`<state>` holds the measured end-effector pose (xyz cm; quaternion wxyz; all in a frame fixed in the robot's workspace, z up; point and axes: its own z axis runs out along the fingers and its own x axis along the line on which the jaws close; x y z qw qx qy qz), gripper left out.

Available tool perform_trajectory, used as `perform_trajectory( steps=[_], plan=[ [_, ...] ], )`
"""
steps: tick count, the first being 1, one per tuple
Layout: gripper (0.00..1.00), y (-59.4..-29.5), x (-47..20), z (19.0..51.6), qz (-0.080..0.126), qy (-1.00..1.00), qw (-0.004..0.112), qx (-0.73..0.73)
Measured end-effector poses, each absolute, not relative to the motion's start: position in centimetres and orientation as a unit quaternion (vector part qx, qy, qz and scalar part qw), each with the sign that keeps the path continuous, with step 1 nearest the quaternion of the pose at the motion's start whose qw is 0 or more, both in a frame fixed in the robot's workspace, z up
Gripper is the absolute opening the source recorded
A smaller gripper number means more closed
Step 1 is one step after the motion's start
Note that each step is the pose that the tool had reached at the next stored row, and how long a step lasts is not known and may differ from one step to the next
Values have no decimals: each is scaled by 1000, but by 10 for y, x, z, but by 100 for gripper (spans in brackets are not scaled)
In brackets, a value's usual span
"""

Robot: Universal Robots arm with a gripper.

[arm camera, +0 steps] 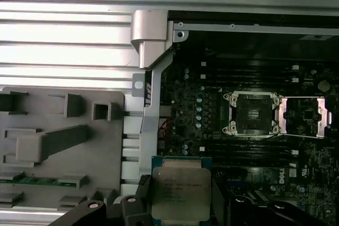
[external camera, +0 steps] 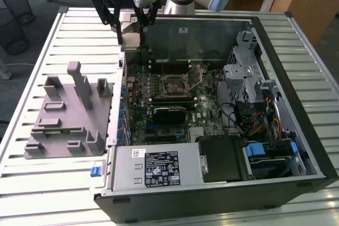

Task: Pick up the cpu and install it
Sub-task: 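Pick up the cpu and move it towards the insertion slot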

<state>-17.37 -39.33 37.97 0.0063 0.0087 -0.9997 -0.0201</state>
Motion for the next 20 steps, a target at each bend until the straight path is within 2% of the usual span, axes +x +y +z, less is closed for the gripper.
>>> perform_trajectory(
  steps=[20],
  plan=[
    [54, -393, -162, 379, -20, -1000, 6, 9]
  ],
)
